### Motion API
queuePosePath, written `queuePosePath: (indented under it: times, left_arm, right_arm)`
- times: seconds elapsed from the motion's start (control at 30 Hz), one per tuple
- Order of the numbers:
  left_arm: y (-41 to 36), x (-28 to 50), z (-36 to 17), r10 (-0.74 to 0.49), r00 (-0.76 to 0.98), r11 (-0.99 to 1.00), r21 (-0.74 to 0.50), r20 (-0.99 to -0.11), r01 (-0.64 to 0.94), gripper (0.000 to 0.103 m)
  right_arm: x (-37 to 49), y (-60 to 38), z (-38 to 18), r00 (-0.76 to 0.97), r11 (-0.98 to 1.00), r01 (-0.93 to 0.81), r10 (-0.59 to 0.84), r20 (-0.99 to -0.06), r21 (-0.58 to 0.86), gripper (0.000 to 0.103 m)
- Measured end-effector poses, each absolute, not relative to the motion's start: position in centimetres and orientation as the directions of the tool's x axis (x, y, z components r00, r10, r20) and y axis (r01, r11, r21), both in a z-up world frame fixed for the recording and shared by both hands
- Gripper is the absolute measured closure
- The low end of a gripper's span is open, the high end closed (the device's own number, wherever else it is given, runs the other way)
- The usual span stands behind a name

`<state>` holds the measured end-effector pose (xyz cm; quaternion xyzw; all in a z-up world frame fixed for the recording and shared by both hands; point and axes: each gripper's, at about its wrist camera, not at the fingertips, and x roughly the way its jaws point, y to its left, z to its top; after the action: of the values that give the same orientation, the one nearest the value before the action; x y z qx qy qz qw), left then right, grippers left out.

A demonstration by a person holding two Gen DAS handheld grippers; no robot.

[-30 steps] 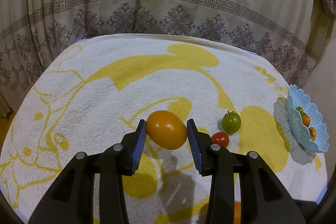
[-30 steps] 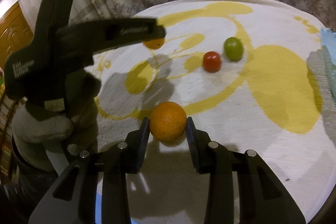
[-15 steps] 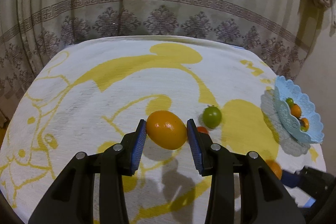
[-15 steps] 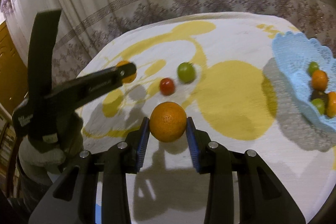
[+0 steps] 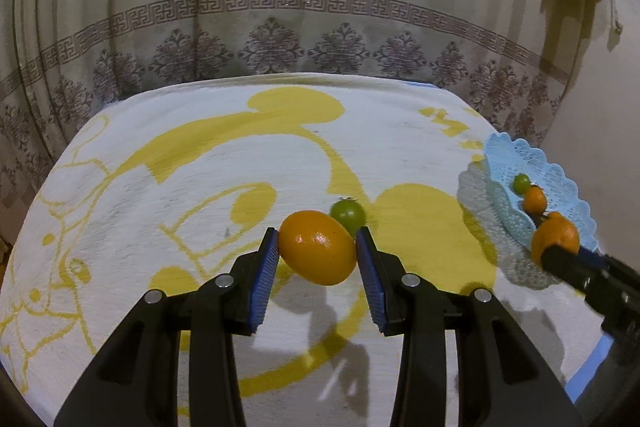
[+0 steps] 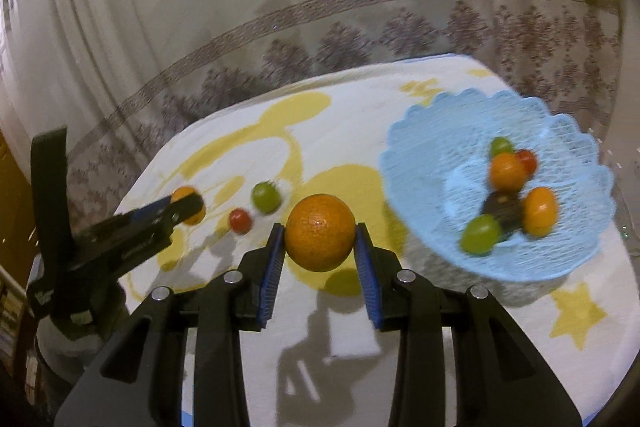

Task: Organize fruits
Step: 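Move both tools over the blue basket and release the tomato and orange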

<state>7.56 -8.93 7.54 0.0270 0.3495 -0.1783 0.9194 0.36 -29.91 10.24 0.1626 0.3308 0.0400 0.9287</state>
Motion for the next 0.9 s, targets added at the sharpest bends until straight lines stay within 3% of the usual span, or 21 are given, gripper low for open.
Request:
queuePosePath:
  times: [0.43,0.9]
  left_arm:
    - [-15.1,6.1,9.1,-0.385,0.665,0.886,-0.055,-0.641,0.46,0.063]
    - [-22.2,5.9,9.8,-0.509,0.575,0.79,-0.083,-0.641,0.607,0.063]
  right_arm:
    - [-1.2,-36.9,11.4,0.824,0.921,0.168,0.063,-0.563,0.35,0.067]
    - [-0.8,-40.2,10.5,0.793,0.883,0.283,0.004,-0.609,0.373,0.067]
